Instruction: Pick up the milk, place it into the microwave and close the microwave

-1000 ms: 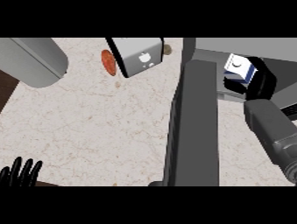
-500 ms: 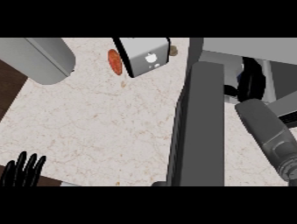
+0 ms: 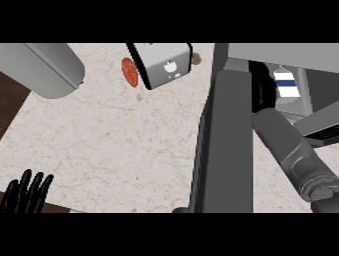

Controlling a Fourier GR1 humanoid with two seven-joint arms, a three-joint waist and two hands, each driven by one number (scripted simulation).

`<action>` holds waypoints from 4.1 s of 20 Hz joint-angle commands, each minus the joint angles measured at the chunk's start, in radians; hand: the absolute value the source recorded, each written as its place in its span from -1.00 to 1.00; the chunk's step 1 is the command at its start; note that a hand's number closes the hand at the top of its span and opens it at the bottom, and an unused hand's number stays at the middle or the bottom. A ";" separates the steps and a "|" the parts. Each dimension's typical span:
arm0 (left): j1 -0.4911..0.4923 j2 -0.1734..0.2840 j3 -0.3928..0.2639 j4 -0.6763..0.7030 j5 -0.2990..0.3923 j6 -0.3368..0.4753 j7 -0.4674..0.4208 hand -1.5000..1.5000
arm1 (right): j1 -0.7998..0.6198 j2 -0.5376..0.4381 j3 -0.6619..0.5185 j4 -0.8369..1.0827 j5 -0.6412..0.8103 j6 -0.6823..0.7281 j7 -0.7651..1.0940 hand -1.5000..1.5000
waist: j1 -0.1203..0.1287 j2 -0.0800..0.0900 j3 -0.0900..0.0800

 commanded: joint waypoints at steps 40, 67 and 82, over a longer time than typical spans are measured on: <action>0.148 -0.053 -0.097 -0.068 -0.153 0.015 0.026 -1.00 | 0.518 0.087 -0.187 -0.223 -0.228 0.816 -0.563 -1.00 | -0.182 -0.076 -0.007; -0.406 -0.145 -0.281 0.436 -0.456 0.204 0.058 1.00 | 0.986 -0.168 -0.281 -0.649 -0.444 1.081 -0.455 -1.00 | -0.194 -0.075 -0.008; -0.630 -0.146 -0.634 0.676 -0.516 0.107 0.367 1.00 | 1.046 -0.273 -0.282 -0.698 -0.508 1.217 -0.441 -1.00 | -0.213 -0.073 -0.007</action>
